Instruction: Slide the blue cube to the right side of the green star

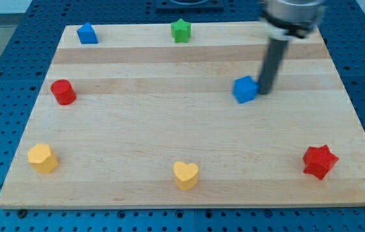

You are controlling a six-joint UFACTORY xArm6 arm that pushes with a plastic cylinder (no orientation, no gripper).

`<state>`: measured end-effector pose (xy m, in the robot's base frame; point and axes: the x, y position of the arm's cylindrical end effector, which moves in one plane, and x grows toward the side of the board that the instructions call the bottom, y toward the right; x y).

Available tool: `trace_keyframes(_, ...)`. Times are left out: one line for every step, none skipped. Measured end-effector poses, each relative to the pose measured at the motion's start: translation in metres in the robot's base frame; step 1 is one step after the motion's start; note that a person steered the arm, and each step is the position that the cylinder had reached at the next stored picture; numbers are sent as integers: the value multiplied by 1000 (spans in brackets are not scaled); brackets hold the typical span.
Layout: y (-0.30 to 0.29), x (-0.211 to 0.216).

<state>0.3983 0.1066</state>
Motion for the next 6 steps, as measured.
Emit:
trace_keyframes(11,5)
trace_keyframes(7,39)
trace_keyframes(-74,19)
trace_keyframes(-149,-74)
trace_keyframes(-175,-95)
trace_keyframes(-178,-25)
